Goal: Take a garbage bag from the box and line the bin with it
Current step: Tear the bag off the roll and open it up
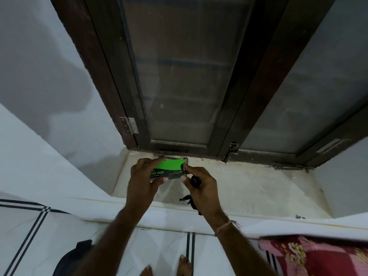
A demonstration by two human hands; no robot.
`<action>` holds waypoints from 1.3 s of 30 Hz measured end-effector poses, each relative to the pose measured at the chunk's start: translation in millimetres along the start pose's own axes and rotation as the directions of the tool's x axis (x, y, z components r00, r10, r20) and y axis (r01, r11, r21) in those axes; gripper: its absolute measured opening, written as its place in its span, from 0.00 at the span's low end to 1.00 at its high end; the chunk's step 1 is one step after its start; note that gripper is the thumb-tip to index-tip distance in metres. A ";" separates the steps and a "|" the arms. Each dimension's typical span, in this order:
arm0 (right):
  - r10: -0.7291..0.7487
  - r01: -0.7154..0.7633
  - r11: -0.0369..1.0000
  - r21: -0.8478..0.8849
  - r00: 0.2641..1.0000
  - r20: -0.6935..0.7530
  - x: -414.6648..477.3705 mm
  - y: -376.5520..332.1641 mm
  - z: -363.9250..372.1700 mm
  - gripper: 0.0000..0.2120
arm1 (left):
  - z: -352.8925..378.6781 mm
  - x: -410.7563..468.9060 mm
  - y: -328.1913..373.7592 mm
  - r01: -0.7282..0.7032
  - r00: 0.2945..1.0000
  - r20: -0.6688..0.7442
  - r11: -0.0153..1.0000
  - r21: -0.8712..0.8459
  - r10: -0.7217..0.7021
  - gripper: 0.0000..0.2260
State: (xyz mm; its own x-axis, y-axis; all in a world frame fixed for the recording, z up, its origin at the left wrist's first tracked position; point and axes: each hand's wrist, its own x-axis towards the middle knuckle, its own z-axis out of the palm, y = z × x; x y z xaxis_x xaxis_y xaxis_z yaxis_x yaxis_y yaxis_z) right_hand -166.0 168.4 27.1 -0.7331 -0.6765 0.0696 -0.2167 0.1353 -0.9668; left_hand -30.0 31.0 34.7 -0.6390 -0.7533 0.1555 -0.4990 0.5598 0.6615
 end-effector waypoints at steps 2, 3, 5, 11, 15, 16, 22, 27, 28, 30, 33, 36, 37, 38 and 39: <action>0.074 -0.076 0.996 0.054 0.996 0.050 1.8 1.8 -1.0 0.18 | 0.7 0.5 -4.5 0.023 1.000 0.009 0.999 0.024 -0.023 0.25; 0.121 -0.128 0.989 0.074 0.989 0.089 2.2 3.6 -1.7 0.19 | 1.2 1.9 -7.7 0.039 0.999 0.015 0.999 0.036 -0.040 0.25; 0.188 -0.199 0.979 0.041 0.965 0.185 2.2 11.3 -0.4 0.21 | 3.5 6.0 -16.4 0.067 0.997 0.039 0.995 0.068 -0.069 0.25; 0.292 -0.273 0.956 -0.107 0.913 0.285 -5.4 34.1 5.4 0.22 | 17.2 10.5 -36.7 0.153 0.983 0.079 0.977 0.145 -0.166 0.26; 0.350 -0.351 0.936 -0.042 0.904 0.244 -11.6 38.3 6.9 0.18 | 22.6 14.0 -40.5 0.130 0.988 0.070 0.982 0.136 -0.141 0.26; 0.358 -0.365 0.931 -0.010 0.905 0.229 -13.4 37.9 5.8 0.16 | 22.9 14.2 -41.3 0.123 0.988 0.073 0.984 0.132 -0.133 0.26; 0.305 -0.328 0.944 0.040 0.910 0.281 -24.5 20.7 -6.7 0.05 | 22.1 13.7 -42.7 0.093 0.993 0.062 0.984 0.153 -0.104 0.27; 0.286 -0.320 0.946 0.056 0.902 0.324 -40.1 6.2 -14.8 0.06 | 22.6 14.1 -42.1 0.105 0.989 0.079 0.972 0.212 -0.124 0.28; 0.286 -0.321 0.945 0.064 0.906 0.313 -42.4 2.4 -15.5 0.06 | 22.9 13.5 -42.5 0.100 0.989 0.085 0.969 0.224 -0.121 0.29; 0.271 -0.301 0.950 0.076 0.923 0.275 -46.1 -4.2 -17.9 0.07 | 23.2 11.2 -42.2 0.075 0.990 0.096 0.960 0.271 -0.104 0.33; 0.292 -0.321 0.941 0.107 0.931 0.221 -49.9 -15.7 -20.3 0.10 | 19.9 -0.8 -33.9 0.059 0.996 0.049 0.959 0.279 -0.076 0.37; 0.337 -0.369 0.918 0.144 0.919 0.207 -53.9 -28.3 -15.1 0.13 | 9.5 -28.8 -10.4 0.030 0.997 -0.066 0.999 0.022 -0.029 0.23; 0.341 -0.376 0.913 0.159 0.916 0.210 -55.6 -31.7 -11.2 0.14 | 5.3 -41.0 0.7 0.057 0.996 -0.064 0.989 -0.137 -0.066 0.17; 0.351 -0.391 0.904 0.173 0.910 0.220 -59.7 -36.0 -4.7 0.14 | -2.9 -55.2 11.1 0.130 0.989 -0.029 0.948 -0.290 -0.145 0.12; 0.371 -0.414 0.891 0.185 0.901 0.226 -61.8 -38.4 -0.7 0.16 | -9.2 -65.5 22.3 0.238 0.970 0.052 0.873 -0.426 -0.239 0.07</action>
State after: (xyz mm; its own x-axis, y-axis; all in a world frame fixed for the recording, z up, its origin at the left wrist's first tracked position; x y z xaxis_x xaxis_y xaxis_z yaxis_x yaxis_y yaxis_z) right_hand -112.8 205.5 60.1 -0.5949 -0.7227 -0.3519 0.2296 0.2668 -0.9360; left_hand 6.1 89.6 46.1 -0.5309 -0.8462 -0.0451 -0.3377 0.1625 0.9271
